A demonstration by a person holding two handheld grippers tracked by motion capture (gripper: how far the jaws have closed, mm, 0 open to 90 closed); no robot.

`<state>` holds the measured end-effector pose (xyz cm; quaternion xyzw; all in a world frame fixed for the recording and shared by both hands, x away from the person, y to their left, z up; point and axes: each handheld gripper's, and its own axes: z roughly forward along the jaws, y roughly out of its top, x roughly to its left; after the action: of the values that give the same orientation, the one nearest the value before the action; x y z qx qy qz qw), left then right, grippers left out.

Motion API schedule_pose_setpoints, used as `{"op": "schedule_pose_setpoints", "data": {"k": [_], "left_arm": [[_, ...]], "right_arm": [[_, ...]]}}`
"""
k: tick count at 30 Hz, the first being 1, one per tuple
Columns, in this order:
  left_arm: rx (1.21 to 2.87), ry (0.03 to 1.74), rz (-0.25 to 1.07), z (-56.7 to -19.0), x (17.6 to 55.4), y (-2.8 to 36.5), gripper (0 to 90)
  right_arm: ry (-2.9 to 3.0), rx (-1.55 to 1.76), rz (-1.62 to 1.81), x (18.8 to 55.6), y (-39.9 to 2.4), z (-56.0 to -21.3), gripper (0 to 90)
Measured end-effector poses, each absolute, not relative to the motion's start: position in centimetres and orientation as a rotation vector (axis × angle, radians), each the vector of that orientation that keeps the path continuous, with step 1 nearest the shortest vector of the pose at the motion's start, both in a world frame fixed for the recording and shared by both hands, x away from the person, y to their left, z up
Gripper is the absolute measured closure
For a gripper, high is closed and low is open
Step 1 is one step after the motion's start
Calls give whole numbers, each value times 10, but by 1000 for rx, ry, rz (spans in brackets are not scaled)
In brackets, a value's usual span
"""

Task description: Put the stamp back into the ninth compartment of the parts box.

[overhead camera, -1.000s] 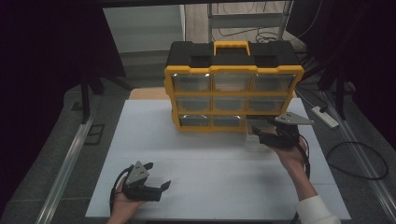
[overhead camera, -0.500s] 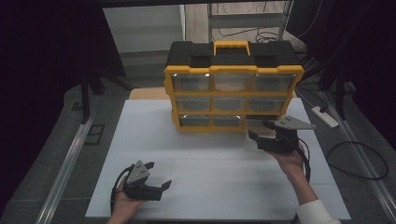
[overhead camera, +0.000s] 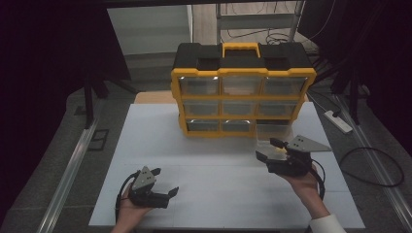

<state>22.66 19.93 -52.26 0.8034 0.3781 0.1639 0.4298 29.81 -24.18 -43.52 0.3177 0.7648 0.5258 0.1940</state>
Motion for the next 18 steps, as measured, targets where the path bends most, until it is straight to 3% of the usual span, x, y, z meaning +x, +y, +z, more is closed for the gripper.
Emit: {"op": "schedule_pose_setpoints", "data": {"k": [9, 18], "left_arm": [[2000, 950, 396, -523, 227, 200, 60], [2007, 957, 378, -524, 227, 199, 60]], "right_arm": [[2171, 910, 1431, 269, -264, -469, 268], [2208, 979, 1395, 273, -279, -494, 265]]}}
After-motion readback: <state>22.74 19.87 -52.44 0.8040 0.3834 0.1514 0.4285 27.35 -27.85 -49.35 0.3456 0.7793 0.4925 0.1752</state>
